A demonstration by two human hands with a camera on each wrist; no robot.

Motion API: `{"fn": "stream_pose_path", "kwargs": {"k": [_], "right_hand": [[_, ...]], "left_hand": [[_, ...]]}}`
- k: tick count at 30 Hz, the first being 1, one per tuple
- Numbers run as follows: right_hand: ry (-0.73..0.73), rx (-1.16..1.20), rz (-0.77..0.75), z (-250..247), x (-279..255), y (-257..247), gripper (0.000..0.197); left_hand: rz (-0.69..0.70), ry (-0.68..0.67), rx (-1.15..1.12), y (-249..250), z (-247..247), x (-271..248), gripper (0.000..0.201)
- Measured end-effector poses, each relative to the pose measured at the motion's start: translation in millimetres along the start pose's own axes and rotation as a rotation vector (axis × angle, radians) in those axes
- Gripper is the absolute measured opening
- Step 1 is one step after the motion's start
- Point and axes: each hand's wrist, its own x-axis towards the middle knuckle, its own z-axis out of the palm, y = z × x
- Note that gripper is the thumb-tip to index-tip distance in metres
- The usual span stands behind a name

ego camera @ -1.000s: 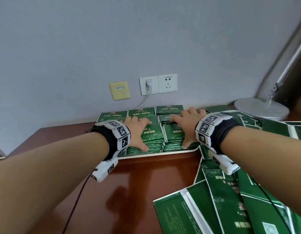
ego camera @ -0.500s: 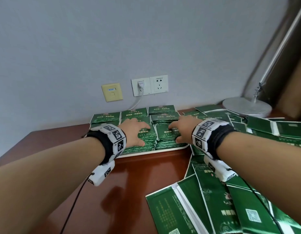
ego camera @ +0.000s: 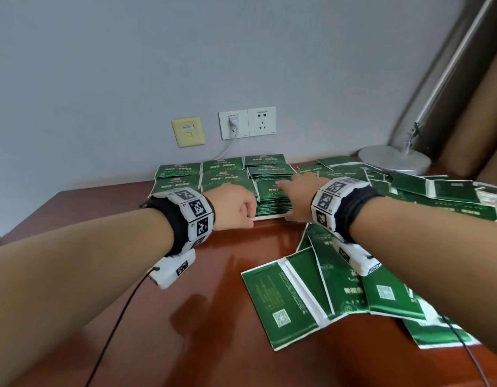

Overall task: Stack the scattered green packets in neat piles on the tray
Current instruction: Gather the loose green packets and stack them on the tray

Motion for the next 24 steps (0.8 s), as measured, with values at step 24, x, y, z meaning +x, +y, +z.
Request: {"fn": "stream_pose_path", "kwargs": {"k": [24], "right_hand": [[-0.275,0.0,-0.071,23.3,-81.6,-6.6,0.118]], "left_hand": [[-0.166,-0.297,0.246,36.8,42.2,-27.0,0.056]]}}
